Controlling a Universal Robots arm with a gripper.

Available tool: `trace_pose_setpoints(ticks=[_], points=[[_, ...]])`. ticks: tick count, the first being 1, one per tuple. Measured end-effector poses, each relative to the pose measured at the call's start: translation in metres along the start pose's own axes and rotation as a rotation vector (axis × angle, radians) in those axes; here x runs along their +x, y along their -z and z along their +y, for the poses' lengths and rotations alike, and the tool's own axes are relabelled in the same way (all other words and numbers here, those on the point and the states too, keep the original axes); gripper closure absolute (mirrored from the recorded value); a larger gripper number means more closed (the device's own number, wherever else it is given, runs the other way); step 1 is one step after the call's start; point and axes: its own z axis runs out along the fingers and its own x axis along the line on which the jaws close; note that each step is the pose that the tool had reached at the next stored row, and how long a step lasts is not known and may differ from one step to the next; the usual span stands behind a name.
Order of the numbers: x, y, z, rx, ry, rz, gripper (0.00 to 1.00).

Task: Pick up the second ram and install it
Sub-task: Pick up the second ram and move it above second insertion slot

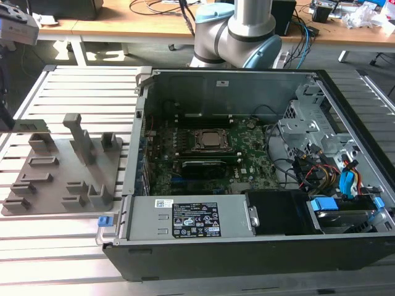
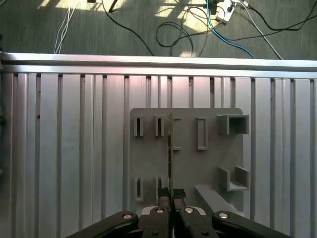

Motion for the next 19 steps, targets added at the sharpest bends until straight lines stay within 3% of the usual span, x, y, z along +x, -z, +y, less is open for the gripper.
trace_pose_setpoints(ticks=[3, 9, 14, 16, 18, 19], points=[[-0.0010, 0.0278, 0.0008, 0.0001, 0.000, -0.0001, 0.86], [-0.0010, 0.0302, -0.0030, 0.0000, 0.000, 0.0004, 0.86], [-0.0015, 0.0301, -0.0356, -0.0019, 0.000, 0.0081, 0.86], [-0.0013, 0.0304, -0.0565, -0.0027, 0.000, 0.0089, 0.86], [-0.0012, 0.0306, -0.0641, -0.0027, 0.000, 0.0088, 0.86], [-0.0011, 0.0309, -0.0734, -0.0028, 0.000, 0.0089, 0.86]])
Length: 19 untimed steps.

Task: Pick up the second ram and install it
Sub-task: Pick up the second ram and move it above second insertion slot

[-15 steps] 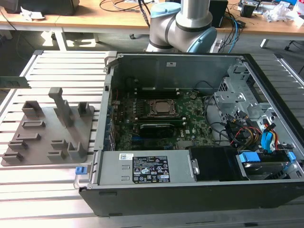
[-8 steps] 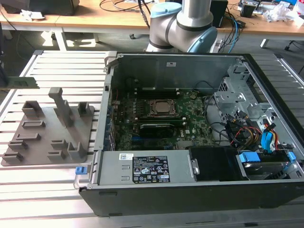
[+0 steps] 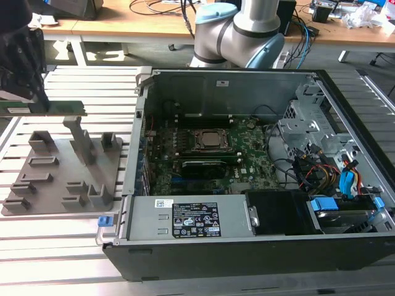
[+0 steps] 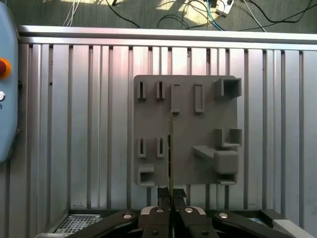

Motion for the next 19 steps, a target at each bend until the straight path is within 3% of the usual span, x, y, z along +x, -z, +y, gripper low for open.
trace_pose_setpoints(ticks=[2, 7, 12, 17, 19], points=[[0.0001, 0.0002, -0.0092, 0.0000, 0.000, -0.0001, 0.86], [0.0006, 0.0017, -0.0495, -0.0010, 0.000, 0.0000, 0.86], [0.0008, 0.0025, -0.0746, -0.0013, 0.000, 0.0000, 0.86], [0.0013, 0.0038, -0.1134, -0.0016, 0.000, 0.0000, 0.86], [0.0014, 0.0042, -0.1243, -0.0016, 0.000, -0.0001, 0.86]])
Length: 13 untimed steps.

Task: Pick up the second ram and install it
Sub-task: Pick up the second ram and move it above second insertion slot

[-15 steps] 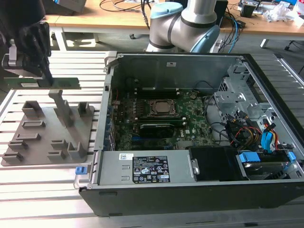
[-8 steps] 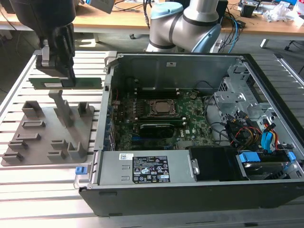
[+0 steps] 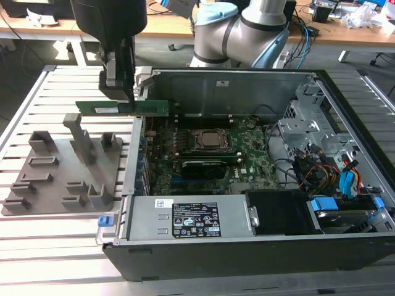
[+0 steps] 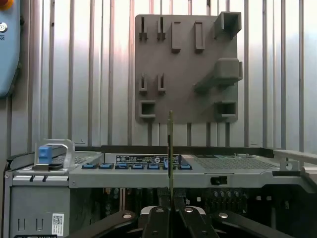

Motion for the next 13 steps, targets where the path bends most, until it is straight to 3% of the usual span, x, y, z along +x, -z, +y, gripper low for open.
trace_pose_setpoints(ticks=[7, 11, 13], points=[[0.0005, 0.0014, -0.0401, -0.0001, 0.000, 0.0000, 0.86], [0.0008, 0.0025, -0.0709, -0.0005, 0.000, 0.0000, 0.86], [0.0008, 0.0028, -0.0774, -0.0005, 0.000, 0.0000, 0.86]])
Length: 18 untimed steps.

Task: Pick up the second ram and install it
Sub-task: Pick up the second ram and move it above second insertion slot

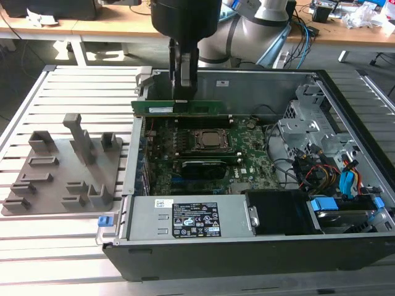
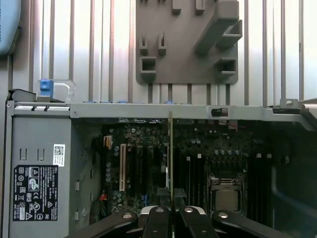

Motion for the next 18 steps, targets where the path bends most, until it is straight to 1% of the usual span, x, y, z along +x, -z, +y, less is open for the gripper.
trace_pose_setpoints(ticks=[1, 3, 4, 7, 8, 9, 10, 11, 13, 14, 15, 17, 18], points=[[0.0000, 0.0002, -0.0043, 0.0000, 0.000, 0.0000, 0.86], [0.0001, 0.0004, -0.0102, 0.0000, 0.000, 0.0001, 0.86], [0.0001, 0.0005, -0.0152, 0.0000, 0.000, 0.0000, 0.86], [-0.0005, 0.0013, -0.0365, -0.0001, 0.000, 0.0000, 0.86], [-0.0012, 0.0014, -0.0417, -0.0001, 0.000, 0.0000, 0.86], [-0.0026, 0.0017, -0.0491, -0.0002, 0.000, 0.0000, 0.86], [-0.0052, 0.0018, -0.0568, -0.0003, 0.000, 0.0002, 0.86], [-0.0081, 0.0017, -0.0622, -0.0004, 0.000, 0.0001, 0.86], [-0.0168, 0.0013, -0.0719, -0.0004, 0.000, -0.0002, 0.86], [-0.0211, 0.0008, -0.0751, -0.0004, 0.000, -0.0002, 0.86], [-0.0311, -0.0017, -0.0826, -0.0012, 0.000, -0.0004, 0.86], [-0.0401, -0.0080, -0.0933, -0.0045, 0.000, 0.0002, 0.86], [-0.0415, -0.0103, -0.0955, -0.0050, 0.000, 0.0003, 0.86]])
